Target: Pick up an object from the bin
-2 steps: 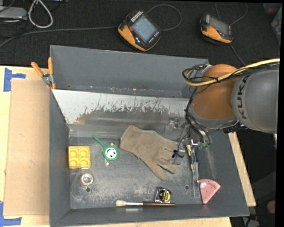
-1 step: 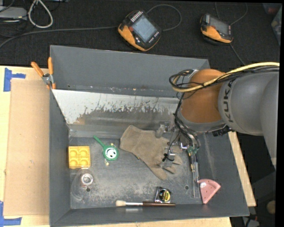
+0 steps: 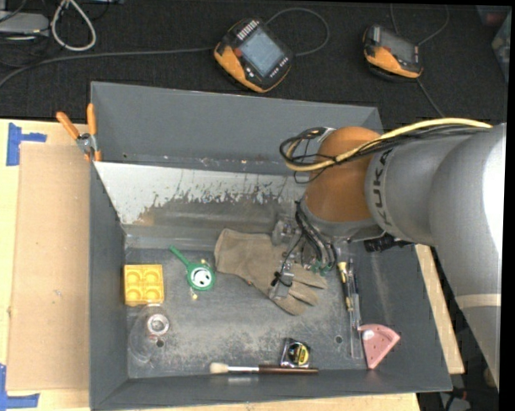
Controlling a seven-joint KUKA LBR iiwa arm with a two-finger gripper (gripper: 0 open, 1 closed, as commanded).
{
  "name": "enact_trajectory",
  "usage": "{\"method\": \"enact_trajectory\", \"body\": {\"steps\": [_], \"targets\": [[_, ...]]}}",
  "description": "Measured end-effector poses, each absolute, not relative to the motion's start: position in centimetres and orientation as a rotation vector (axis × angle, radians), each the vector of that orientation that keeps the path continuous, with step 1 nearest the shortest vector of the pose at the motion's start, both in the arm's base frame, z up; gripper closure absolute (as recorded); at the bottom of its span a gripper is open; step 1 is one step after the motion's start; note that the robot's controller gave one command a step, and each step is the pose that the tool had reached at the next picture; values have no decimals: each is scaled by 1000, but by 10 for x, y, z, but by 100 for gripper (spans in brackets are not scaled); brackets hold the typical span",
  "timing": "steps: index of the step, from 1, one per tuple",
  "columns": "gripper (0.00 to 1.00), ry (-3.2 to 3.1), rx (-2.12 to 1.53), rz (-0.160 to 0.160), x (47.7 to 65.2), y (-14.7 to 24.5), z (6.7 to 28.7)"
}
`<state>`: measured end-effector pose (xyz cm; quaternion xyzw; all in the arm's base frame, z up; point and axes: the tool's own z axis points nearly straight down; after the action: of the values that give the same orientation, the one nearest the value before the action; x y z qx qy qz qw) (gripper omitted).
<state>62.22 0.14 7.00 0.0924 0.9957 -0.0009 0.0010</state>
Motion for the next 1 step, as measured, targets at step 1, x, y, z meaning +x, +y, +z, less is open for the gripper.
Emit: {"method": "enact_trajectory", "body": {"steps": [1], "targets": [[100, 3117, 413, 3, 623, -6, 73]]}}
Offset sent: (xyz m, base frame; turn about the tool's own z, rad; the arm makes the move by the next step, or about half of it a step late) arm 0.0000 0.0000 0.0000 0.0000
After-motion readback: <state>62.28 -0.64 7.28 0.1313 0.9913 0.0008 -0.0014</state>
